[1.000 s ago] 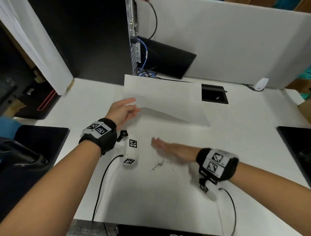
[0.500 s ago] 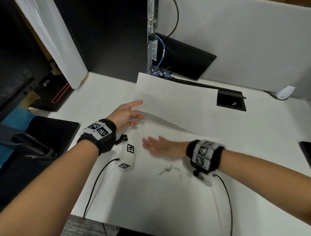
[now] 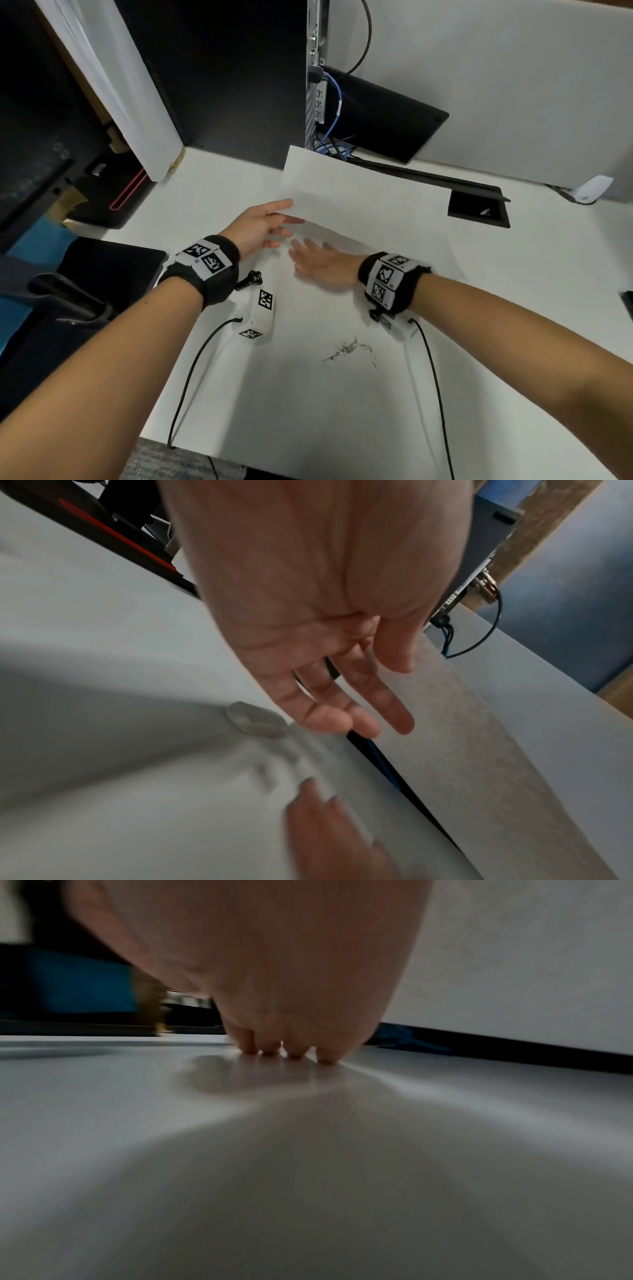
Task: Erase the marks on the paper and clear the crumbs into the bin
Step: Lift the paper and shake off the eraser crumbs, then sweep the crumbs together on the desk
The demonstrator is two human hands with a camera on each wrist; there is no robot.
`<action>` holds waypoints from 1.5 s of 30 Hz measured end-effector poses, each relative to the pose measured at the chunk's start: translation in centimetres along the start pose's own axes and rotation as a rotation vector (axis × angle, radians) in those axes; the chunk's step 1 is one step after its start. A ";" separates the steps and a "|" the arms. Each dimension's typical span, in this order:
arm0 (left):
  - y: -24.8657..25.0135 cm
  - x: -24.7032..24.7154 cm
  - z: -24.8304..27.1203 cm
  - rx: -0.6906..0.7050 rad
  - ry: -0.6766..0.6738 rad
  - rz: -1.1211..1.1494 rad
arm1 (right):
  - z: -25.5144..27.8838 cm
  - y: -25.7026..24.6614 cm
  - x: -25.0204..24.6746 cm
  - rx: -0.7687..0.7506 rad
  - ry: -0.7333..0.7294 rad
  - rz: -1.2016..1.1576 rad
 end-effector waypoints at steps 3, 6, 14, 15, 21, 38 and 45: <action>-0.4 -0.3 -0.3 -0.006 0.007 -0.007 | 1.7 1.0 4.0 -0.033 -0.183 -0.108; -0.4 -0.5 -0.3 0.005 0.014 -0.005 | 5.9 2.7 6.9 -0.025 -0.389 -0.206; -1.4 0.3 0.0 -0.001 0.146 0.048 | 4.1 3.7 -1.1 0.055 0.036 -0.147; -1.8 0.5 0.2 -0.011 0.142 0.033 | 3.7 3.9 -1.3 0.097 0.076 -0.203; -3.4 2.5 1.0 0.027 0.023 -0.186 | 7.9 3.9 5.1 -0.069 -0.275 -0.309; -8.3 13.6 10.3 0.041 -0.576 -1.064 | 8.2 6.4 0.1 0.064 0.073 -0.641; -7.1 11.6 10.9 -0.004 -0.202 -0.285 | 10.6 7.0 2.7 0.088 -0.053 -0.266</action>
Point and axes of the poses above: each hand's wrist, its own z-axis away from the middle knuckle, its own x-axis out of the palm, y = z × x, the point moved 5 cm from there along -z, towards the middle knuckle, and after that the axes turned 4 degrees about -z, right-handed, at the moved point
